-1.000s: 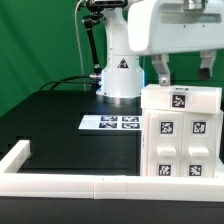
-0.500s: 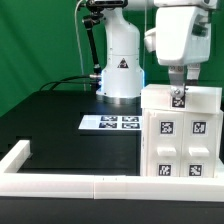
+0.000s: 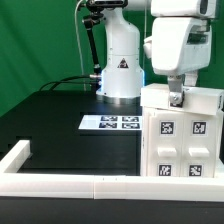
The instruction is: Assemble cabinet
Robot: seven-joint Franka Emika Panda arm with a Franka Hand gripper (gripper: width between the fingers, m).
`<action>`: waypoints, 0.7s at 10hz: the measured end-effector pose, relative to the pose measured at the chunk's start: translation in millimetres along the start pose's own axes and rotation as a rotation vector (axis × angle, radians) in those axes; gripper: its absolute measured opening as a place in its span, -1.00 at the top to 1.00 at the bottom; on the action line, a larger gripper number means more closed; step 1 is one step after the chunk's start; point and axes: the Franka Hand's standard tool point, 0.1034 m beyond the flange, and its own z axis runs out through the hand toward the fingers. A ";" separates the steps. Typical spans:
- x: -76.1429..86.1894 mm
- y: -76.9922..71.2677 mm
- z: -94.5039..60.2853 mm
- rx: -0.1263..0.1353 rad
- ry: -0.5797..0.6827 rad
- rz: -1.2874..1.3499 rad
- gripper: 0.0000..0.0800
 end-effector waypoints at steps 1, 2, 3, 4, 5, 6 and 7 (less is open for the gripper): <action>-0.1 0.0 0.0 0.000 0.000 0.000 -0.39; -0.1 0.1 0.0 0.000 0.000 0.005 -0.39; 0.1 0.1 -0.7 0.000 0.008 0.143 -0.39; 0.4 0.2 -2.5 -0.008 0.017 0.255 -0.39; 0.5 -2.3 -1.9 -0.013 0.027 0.396 -0.39; -0.1 -3.8 -1.8 -0.013 0.029 0.510 -0.39; -1.1 -4.1 -1.7 -0.010 0.029 0.647 -0.39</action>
Offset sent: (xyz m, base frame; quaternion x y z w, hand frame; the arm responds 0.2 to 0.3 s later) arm -0.0092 0.0001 0.0095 -0.0067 0.0327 0.2377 0.9708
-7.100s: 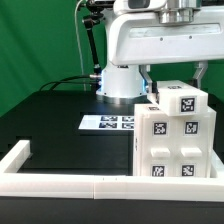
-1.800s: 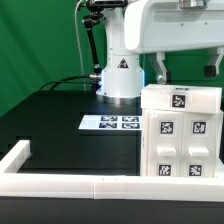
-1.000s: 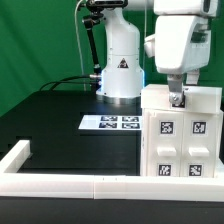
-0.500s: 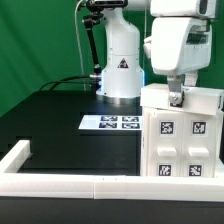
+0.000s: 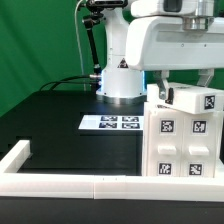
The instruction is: Assemble cabinet
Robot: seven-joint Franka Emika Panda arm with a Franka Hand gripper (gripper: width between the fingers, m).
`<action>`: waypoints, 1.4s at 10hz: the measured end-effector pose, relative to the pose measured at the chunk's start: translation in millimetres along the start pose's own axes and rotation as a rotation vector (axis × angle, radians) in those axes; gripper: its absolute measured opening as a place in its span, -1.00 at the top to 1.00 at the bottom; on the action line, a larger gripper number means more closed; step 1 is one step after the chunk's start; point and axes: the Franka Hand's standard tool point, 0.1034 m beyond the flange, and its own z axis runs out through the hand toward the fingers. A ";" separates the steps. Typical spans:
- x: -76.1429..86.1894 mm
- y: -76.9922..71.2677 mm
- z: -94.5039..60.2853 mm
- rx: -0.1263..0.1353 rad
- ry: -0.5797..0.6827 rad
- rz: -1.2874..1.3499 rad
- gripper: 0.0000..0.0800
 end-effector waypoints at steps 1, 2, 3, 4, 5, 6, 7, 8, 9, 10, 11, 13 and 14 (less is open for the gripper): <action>-0.2 0.2 0.1 0.000 0.000 0.091 -0.39; -0.1 0.3 -0.1 0.000 0.000 0.203 -0.39; -0.4 0.9 0.1 -0.001 0.000 0.269 -0.40; -0.4 1.0 0.1 0.000 0.000 0.336 -0.40; -0.4 1.0 0.1 0.000 0.000 0.378 -0.40; -0.6 1.3 0.1 0.003 0.000 0.469 -0.40; -0.6 1.3 0.2 0.003 0.000 0.498 -0.40; -0.6 1.2 -0.1 0.005 0.002 0.596 -0.40; -3.9 -1.4 -1.3 0.008 0.030 0.770 -0.40; -9.8 -5.3 -2.2 0.009 0.038 0.919 -0.40; -11.4 -8.9 -3.7 0.008 0.038 1.054 -0.40; -12.1 -10.3 -4.2 0.012 0.037 1.199 -0.40; -12.8 -10.1 -3.8 0.019 0.033 1.264 -0.40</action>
Offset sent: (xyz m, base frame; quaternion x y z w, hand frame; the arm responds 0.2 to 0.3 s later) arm 0.0000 0.0000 0.0000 0.0000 0.0000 0.1938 0.9810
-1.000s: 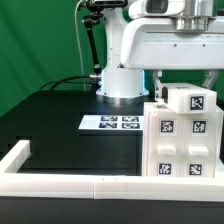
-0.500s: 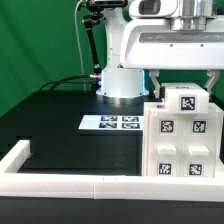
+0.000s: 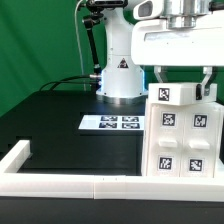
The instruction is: Assemble cabinet
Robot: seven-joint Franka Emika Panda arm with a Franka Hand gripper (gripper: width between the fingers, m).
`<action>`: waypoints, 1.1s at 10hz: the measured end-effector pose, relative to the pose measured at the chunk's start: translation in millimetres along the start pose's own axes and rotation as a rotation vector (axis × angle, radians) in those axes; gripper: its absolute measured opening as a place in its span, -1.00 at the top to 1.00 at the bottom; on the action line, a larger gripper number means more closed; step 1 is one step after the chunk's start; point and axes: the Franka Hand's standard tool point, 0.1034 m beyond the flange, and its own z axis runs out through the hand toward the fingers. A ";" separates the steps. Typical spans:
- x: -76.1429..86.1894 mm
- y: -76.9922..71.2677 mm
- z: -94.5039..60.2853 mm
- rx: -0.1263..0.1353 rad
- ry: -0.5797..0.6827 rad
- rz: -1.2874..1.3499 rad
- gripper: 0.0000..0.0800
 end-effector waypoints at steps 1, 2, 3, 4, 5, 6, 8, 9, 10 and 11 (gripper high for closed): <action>-0.2 0.0 0.1 0.003 -0.005 0.031 -0.40; -0.4 0.2 0.2 0.006 -0.012 0.103 -0.40; -0.6 0.0 0.3 0.009 -0.017 0.141 -0.40; -1.1 -0.4 0.2 0.014 -0.026 0.203 -0.40; -1.9 -1.0 0.2 0.020 -0.033 0.265 -0.40; -4.2 -1.6 0.0 0.037 -0.040 0.411 -0.40; -8.0 -5.0 -1.0 0.056 -0.067 0.626 -0.40; -9.6 -6.7 -1.2 0.059 -0.079 0.719 -0.40; -10.5 -8.3 -1.5 0.062 -0.082 0.766 -0.40; -12.6 -10.3 -1.8 0.063 -0.095 0.848 -0.40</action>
Offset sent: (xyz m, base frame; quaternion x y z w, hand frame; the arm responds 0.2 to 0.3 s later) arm 0.0000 0.0000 0.0000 0.0000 0.0000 0.1938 0.9810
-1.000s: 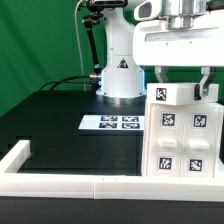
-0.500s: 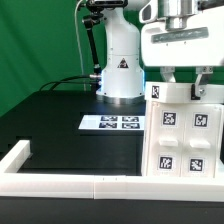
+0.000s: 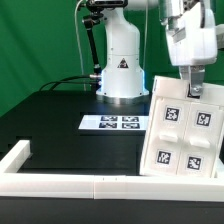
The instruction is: Assemble cabinet
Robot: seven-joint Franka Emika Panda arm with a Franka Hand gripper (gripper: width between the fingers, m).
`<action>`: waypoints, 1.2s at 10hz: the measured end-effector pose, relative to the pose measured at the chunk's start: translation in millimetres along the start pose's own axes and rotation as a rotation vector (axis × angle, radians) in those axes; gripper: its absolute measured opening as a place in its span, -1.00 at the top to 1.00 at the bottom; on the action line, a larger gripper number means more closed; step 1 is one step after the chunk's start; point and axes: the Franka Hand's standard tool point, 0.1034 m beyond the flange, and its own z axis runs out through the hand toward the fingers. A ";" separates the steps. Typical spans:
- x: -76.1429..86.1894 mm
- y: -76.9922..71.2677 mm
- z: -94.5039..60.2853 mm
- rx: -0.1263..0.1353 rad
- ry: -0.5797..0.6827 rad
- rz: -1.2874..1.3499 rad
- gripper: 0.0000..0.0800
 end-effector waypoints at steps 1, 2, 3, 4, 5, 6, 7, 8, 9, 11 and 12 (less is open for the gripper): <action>-1.1 0.0 0.0 -0.001 -0.010 0.026 -0.40; -0.9 0.2 0.2 -0.003 -0.026 0.077 -0.39; -0.1 0.1 0.4 -0.004 -0.032 0.091 -0.39; -0.3 0.1 0.5 -0.004 -0.036 0.098 -0.39; -0.4 0.4 0.7 -0.004 -0.036 0.071 -0.39; -1.2 0.6 0.5 -0.004 -0.037 0.061 -0.82; -3.1 0.3 -2.6 0.000 -0.039 0.044 -0.94; -4.8 -0.4 -9.3 0.009 -0.045 0.027 -0.94; -6.3 -0.7 -17.1 0.019 -0.056 0.018 -0.99; -10.2 -0.2 -25.6 0.024 -0.067 0.007 -1.00; -10.5 0.7 -23.9 0.022 -0.066 -0.002 -0.99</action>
Offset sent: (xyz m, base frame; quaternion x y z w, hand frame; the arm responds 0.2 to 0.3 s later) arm -0.0005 -0.0031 -0.0028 -0.0086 0.0017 0.0953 0.9954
